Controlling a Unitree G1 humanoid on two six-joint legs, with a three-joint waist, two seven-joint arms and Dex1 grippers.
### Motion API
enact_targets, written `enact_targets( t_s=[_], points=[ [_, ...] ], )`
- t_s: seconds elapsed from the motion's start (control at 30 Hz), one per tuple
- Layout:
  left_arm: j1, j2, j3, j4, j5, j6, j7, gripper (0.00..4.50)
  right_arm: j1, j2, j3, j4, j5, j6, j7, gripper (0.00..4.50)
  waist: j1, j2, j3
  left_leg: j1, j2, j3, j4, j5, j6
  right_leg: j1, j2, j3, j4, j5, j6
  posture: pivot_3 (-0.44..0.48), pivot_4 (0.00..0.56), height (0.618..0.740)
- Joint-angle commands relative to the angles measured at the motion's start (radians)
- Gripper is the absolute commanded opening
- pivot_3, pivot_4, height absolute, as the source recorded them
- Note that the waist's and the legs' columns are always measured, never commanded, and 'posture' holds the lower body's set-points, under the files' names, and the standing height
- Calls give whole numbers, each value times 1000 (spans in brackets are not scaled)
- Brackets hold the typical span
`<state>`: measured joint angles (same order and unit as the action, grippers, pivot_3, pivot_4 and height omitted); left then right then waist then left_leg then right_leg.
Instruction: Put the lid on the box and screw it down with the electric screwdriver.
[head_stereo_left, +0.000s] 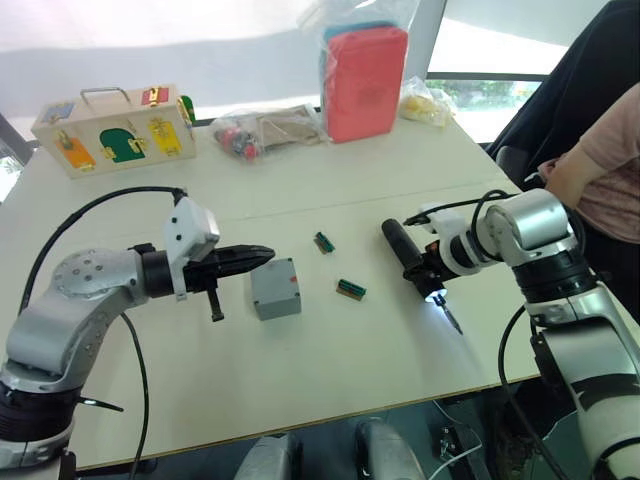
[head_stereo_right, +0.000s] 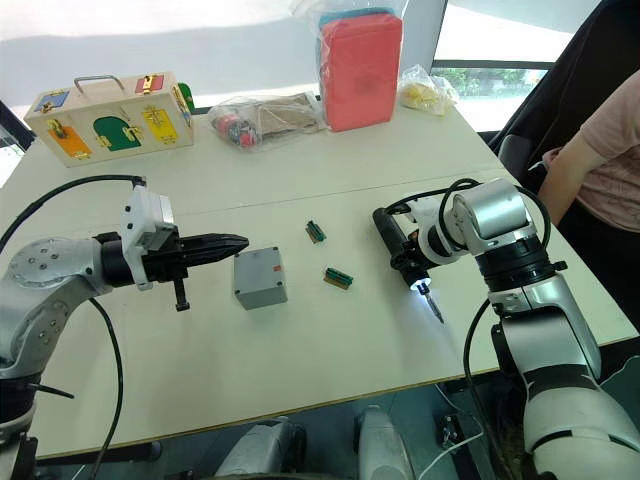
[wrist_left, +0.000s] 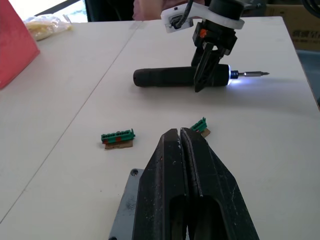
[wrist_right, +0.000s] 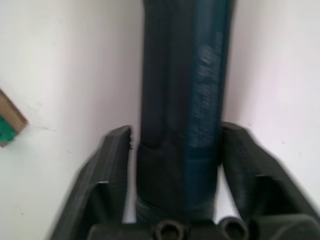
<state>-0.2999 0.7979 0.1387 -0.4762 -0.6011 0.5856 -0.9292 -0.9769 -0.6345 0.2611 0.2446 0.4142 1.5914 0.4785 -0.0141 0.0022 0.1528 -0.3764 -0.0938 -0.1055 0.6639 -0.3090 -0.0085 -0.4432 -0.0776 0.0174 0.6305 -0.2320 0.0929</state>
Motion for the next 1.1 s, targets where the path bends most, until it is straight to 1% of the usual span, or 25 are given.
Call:
enact_targets(
  t_s=[0.03,0.07,0.17,0.27,0.33,0.43,0.5,0.53,0.57,0.63,0.67,0.7,0.73,0.77,0.8,0.83,0.87,0.9,0.97,1.1],
  points=[
    [11,25,44,-30,-14,11,20,0,-35,-22,-21,-32,-6,-32,24,4343,0,0,0,0,0,0,0,0,0,0,0,0,0,0,0,0,150,740],
    [18,31,53,-34,-16,17,26,0,-49,-40,-18,-50,-2,-34,35,4450,1,0,0,0,0,0,0,0,0,0,0,0,0,0,0,0,150,740],
    [52,62,98,-41,-20,46,38,0,-76,-138,17,-152,9,-98,115,4450,2,1,2,-1,0,0,0,0,0,-1,0,0,0,0,0,0,150,740],
    [111,108,161,-44,-18,61,27,0,-67,-253,27,-258,27,-236,260,4450,1,1,3,-1,0,0,0,0,0,-1,0,0,0,0,0,0,150,740],
    [148,146,205,-38,-18,72,11,0,-41,-299,-42,-320,71,-355,378,4450,-1,0,4,0,0,0,-1,-3,4,0,1,-1,-1,0,0,0,150,740],
    [228,204,288,-18,-10,75,-35,0,49,-405,-126,-402,116,-528,563,4450,-1,0,6,1,1,0,-1,-4,6,1,1,-1,-1,0,0,0,150,740],
    [269,229,327,-8,-3,74,-56,523,110,-451,-176,-413,130,-622,653,4500,2,-2,7,1,1,0,-1,-4,6,1,1,-2,-1,0,0,0,150,740],
    [296,243,349,-4,-1,76,-73,660,148,-479,-197,-419,132,-667,694,4500,4,-1,7,1,1,0,-1,-4,7,1,1,-2,-1,0,0,0,150,740],
    [324,254,373,-2,2,76,-92,1110,185,-501,-220,-427,136,-708,732,4500,5,-3,8,1,1,0,0,-4,7,2,0,-2,-1,0,0,0,150,740],
    [391,263,434,1,0,80,-133,1778,273,-557,-281,-455,166,-756,820,4500,4,-4,10,1,1,0,0,-4,7,3,0,-2,-2,0,0,0,150,740],
    [420,263,452,-4,-2,83,-148,2202,308,-579,-300,-460,170,-773,850,4500,4,-4,11,2,1,1,0,-4,7,3,0,-2,-2,0,0,0,150,740],
    [449,261,466,-11,-1,82,-162,2493,340,-599,-314,-463,174,-785,874,4500,4,-3,11,1,1,1,0,-5,8,3,0,-2,-2,0,0,0,150,740],
    [477,259,480,-16,2,79,-175,2854,371,-610,-328,-465,173,-806,890,4500,4,-4,12,2,1,1,0,-5,8,3,0,-2,-2,0,0,0,150,740],
    [499,258,493,-20,3,77,-188,3307,394,-616,-340,-465,172,-820,899,4500,3,-4,12,1,1,1,0,-5,8,3,0,-2,-2,0,0,0,150,740],
    [514,258,507,-19,0,79,-199,3522,413,-618,-353,-466,172,-831,904,4500,2,-3,13,2,2,1,0,-5,8,3,0,-2,-2,0,0,0,150,740],
    [518,259,513,-19,-6,83,-201,4035,427,-618,-363,-461,174,-839,908,4500,2,-3,13,2,2,2,0,-5,8,3,0,-2,-2,0,0,0,150,740],
    [523,258,528,-17,-12,87,-206,4348,441,-620,-376,-470,181,-830,905,4500,3,-3,13,2,2,2,0,-5,8,3,0,-2,-2,0,0,0,150,740],
    [523,261,538,-16,-18,92,-208,4453,454,-621,-387,-477,184,-827,904,4500,4,-3,13,2,2,2,0,-5,8,3,0,-2,-2,0,0,0,150,740],
    [524,268,568,-16,-27,98,-221,4453,470,-621,-402,-493,191,-812,895,4500,4,-2,13,2,2,2,0,-5,8,3,0,-2,-2,0,0,0,150,740],
    [511,290,583,-22,-52,132,-230,4453,455,-610,-388,-470,182,-814,886,4500,6,-2,14,2,2,2,0,-5,8,3,-1,-2,-2,0,0,0,150,740]
  ],
)
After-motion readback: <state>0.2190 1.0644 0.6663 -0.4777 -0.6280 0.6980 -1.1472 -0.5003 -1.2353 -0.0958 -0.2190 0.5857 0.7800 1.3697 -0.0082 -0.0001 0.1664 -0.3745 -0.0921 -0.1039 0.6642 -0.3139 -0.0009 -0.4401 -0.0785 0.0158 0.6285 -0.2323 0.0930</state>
